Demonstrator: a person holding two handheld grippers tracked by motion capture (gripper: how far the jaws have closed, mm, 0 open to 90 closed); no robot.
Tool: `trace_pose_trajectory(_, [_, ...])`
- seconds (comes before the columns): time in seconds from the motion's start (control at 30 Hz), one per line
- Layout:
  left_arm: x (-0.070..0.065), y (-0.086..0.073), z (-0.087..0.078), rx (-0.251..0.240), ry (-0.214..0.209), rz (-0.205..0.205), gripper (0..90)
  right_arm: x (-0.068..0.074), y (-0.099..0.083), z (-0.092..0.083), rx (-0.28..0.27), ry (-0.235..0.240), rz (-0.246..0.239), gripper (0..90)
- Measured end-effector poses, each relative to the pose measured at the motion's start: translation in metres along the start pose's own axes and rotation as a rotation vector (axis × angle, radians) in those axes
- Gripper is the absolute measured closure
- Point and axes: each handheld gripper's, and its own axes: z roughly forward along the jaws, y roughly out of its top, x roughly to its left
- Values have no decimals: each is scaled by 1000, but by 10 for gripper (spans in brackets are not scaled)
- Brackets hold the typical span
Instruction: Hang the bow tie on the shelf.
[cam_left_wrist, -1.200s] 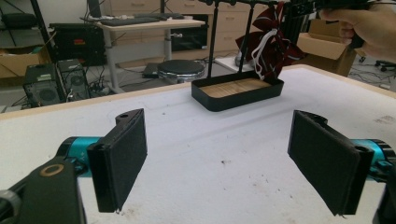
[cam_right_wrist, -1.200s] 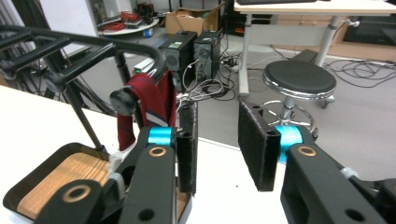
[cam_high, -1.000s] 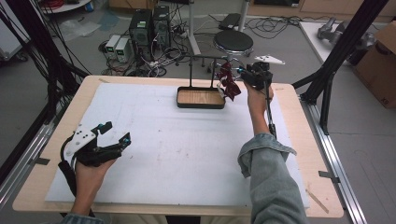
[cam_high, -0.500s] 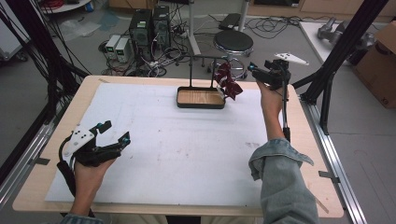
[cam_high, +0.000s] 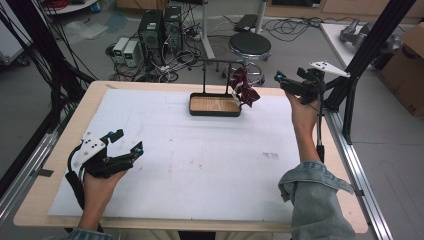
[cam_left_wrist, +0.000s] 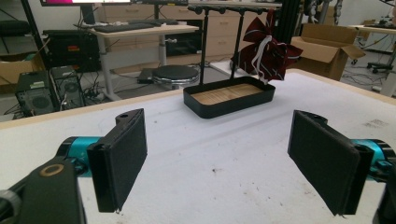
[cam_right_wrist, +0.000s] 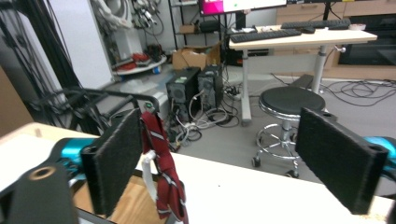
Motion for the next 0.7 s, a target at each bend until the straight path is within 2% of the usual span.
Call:
trace_pose_trajectory(0.03, [0,0,0,0,-1,0,200,1,1,-4,-16,3,7,122])
trace_pose_trajectory(0.07, [0,0,1,2,0,0,200,4,1,-15,-79,-3,-8,117])
trace_pose_trajectory(0.1, [1,-1,1,4,0,1,200,5,1,-19,-86,-3,-15,116])
trace_pose_trajectory(0.17, [1,-2,1,5,2,-1,200,6,0,-23,-88,6,-20,114])
trace_pose_trajectory(0.2, [1,-2,0,7,2,-1,200,8,1,-29,-58,13,-17,106])
trace_pose_trajectory(0.23, [1,-2,0,8,2,-3,200,8,1,-29,-58,13,-17,106])
trace_pose_trajectory(0.27, [1,-3,0,9,3,0,200,9,1,-33,-62,18,-15,106])
trace_pose_trajectory(0.33, [1,-3,-1,7,4,2,200,12,-1,-42,-111,27,-26,106])
trace_pose_trajectory(0.7, [3,-3,-3,7,16,-1,200,20,-41,-89,-137,57,-14,106])
